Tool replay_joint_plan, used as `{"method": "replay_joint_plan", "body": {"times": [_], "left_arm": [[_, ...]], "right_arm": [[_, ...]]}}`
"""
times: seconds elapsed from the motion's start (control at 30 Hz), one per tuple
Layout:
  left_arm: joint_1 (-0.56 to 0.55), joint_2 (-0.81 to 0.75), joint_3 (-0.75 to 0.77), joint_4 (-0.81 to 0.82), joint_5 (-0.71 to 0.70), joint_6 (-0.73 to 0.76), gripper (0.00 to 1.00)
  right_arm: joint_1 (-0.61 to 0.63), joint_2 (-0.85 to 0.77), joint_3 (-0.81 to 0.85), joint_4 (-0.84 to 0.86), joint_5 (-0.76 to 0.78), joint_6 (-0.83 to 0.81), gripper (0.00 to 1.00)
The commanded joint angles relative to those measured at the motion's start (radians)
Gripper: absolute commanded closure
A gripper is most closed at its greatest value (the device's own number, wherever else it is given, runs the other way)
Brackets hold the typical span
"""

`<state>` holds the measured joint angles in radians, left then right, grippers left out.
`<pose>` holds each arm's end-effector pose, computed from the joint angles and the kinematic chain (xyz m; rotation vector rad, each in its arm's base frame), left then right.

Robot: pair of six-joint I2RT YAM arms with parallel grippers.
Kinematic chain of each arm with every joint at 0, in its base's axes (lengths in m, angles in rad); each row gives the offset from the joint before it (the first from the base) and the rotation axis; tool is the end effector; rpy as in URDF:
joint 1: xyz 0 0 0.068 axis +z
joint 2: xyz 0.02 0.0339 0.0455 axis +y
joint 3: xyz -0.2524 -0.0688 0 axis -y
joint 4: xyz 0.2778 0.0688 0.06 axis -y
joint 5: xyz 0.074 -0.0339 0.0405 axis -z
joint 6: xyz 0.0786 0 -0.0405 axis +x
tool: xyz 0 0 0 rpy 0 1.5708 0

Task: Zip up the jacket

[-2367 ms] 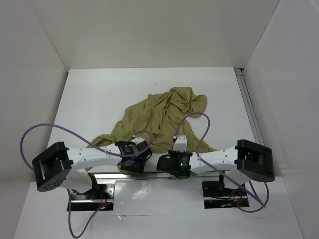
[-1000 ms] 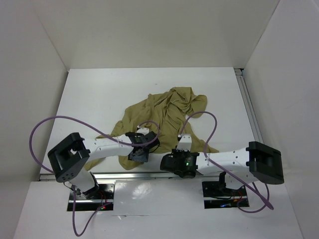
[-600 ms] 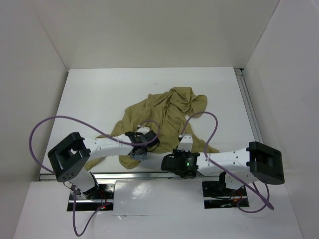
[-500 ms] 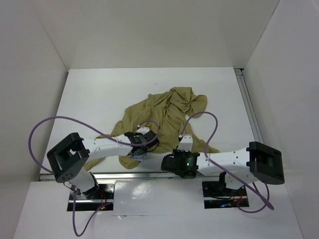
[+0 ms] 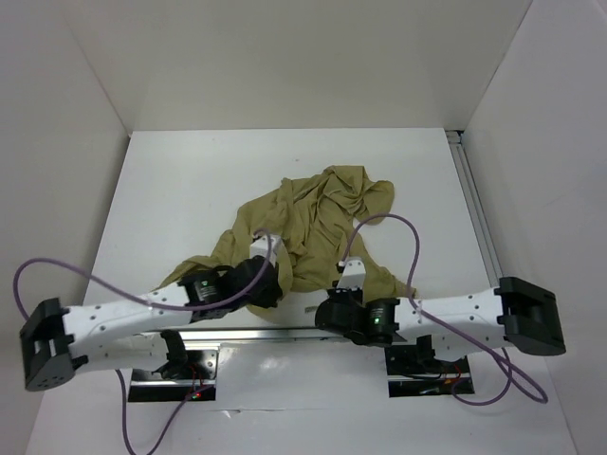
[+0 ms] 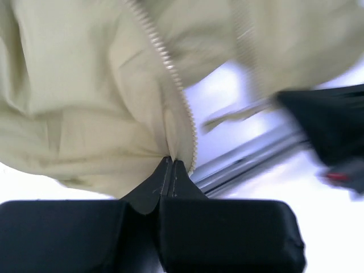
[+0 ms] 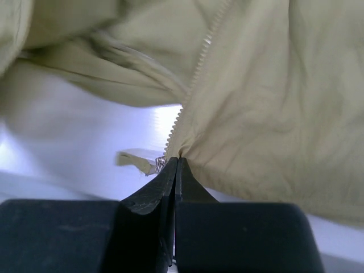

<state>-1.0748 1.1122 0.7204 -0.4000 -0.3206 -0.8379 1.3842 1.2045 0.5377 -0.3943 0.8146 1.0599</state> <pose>0.1609 -0.2453 0.1835 0.1244 2.3827 -0.5766 0.1021 0.2325 0.1128 -0.1115 2.2186 0.2150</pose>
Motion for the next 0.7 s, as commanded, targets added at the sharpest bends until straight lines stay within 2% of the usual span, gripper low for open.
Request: {"method": "replay_joint_plan", "body": {"times": [0.0,0.07,0.23,0.43,0.57,0.67], "left_arm": [[0.003,-0.167,-0.045,0.154,0.017,0.11,1.0],[0.003,-0.241,-0.084,0.216,0.037,0.135,1.0],[0.003,-0.426,-0.16,0.283,0.046,0.181,1.0],[0.003,-0.577,-0.262,0.43,0.048,0.214,1.0],[0.003,-0.575,-0.25,0.467,0.022,0.238,1.0],[0.003,-0.494,-0.155,0.347,-0.05,0.211,0.98]], "right_arm": [[0.021,-0.109,-0.042,0.291,0.034,-0.236,1.0],[0.021,-0.158,-0.054,0.369,0.023,-0.299,1.0],[0.033,-0.158,-0.005,0.402,0.037,-0.403,1.0],[0.099,-0.181,-0.005,0.649,0.083,-0.618,1.0],[0.108,-0.171,-0.016,0.752,0.103,-0.678,1.0],[0.108,-0.145,0.017,0.709,0.138,-0.658,1.0]]}}
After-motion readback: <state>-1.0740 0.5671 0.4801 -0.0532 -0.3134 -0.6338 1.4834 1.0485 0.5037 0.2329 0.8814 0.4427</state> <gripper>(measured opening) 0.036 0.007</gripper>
